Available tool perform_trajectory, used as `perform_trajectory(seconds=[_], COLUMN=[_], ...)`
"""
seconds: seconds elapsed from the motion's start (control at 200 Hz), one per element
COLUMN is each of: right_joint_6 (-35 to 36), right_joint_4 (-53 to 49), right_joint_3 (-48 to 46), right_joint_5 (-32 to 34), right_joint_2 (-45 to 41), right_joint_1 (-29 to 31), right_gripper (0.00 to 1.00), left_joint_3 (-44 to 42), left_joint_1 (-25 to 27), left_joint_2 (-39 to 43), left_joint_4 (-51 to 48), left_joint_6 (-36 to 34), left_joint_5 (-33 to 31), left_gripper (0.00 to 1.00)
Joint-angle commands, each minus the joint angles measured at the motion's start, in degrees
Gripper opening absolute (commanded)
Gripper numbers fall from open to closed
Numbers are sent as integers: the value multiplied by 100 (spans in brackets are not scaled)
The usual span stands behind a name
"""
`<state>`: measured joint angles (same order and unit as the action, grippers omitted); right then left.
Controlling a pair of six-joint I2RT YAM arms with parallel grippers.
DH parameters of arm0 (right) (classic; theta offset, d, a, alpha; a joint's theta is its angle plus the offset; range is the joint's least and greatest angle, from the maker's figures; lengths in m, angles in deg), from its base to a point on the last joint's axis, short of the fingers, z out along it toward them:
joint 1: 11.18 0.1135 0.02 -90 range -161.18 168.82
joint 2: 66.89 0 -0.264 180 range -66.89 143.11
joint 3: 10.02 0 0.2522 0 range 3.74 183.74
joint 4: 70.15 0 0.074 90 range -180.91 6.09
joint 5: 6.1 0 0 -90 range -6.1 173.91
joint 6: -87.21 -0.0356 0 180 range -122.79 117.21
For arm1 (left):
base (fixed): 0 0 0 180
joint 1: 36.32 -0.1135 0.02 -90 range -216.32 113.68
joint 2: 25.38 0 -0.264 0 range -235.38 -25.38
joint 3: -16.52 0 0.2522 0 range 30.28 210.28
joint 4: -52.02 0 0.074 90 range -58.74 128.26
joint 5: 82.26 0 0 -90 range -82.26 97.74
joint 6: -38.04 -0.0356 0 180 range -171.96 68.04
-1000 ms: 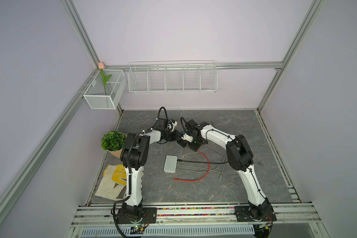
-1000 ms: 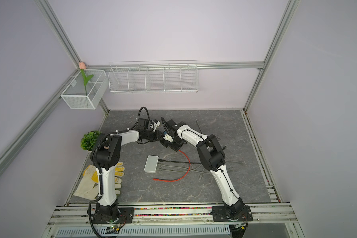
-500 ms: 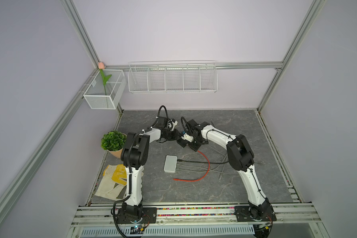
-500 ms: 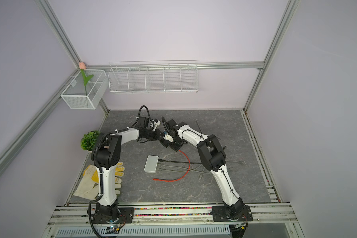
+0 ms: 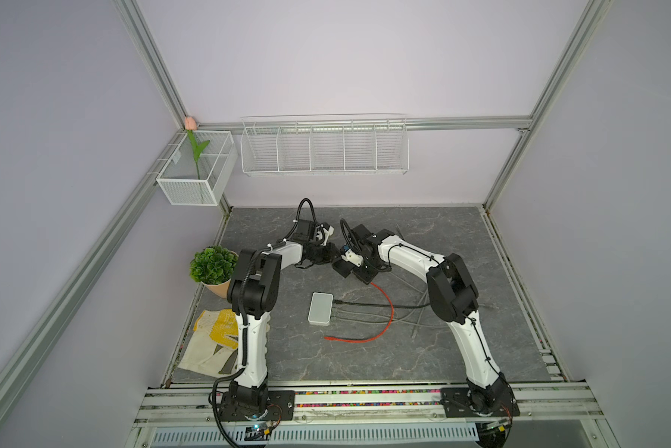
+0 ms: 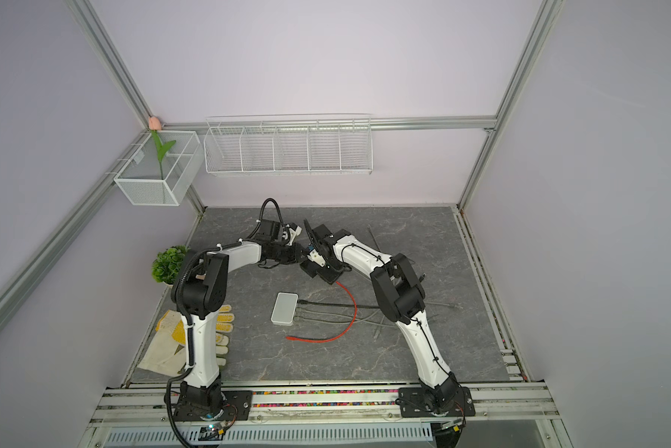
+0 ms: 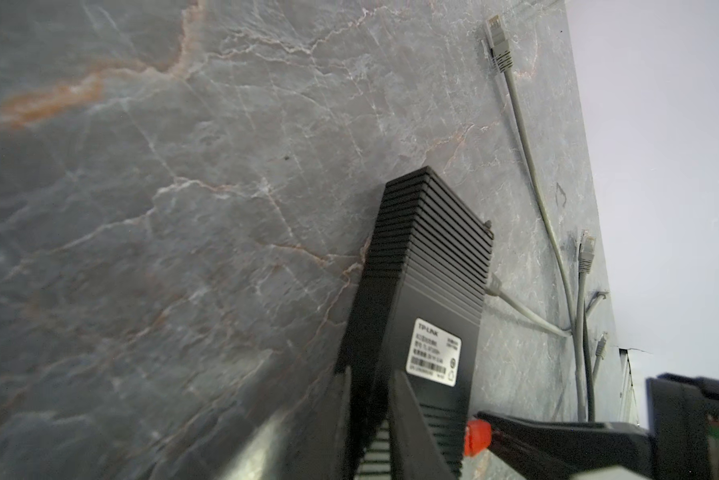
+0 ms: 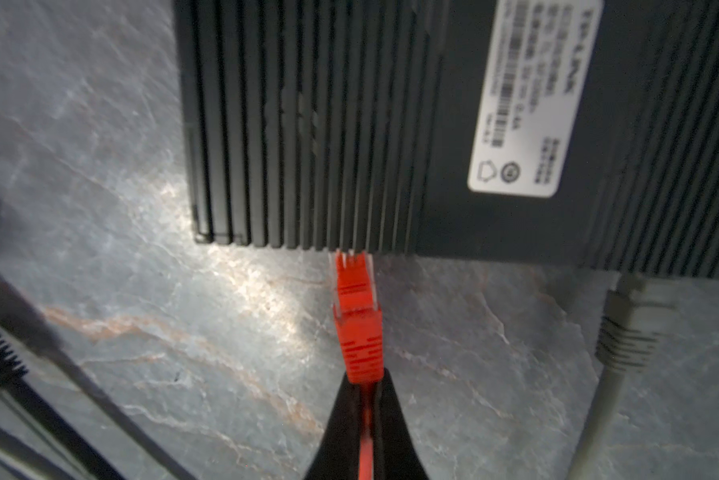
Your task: Insert the plug into the switch port
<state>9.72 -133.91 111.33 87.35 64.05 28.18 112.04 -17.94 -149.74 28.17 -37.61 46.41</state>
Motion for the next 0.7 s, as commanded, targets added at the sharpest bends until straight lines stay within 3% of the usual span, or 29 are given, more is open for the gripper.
perform_trajectory(seconds=[0.0,0.43,0.695], right_joint_6=[-240,-745,-877], right_joint_4=[948,1600,1858], right_joint_3=[-134,-645,-818], right_joint_5=[199,841,783], right_joint_2=[-465,-609,-779], right_joint_1=[194,248,223], right_gripper=[6,7,7], left_joint_3=[-236,-362,-353], left_joint_1=[151,176,209], left_joint_2=[-203,-175,-194], left_joint_4=[-328,-231,-298], left_joint_6=[-59,-19,-81], left_joint_5=[-68,-97,-97], left_gripper=[18,16,16])
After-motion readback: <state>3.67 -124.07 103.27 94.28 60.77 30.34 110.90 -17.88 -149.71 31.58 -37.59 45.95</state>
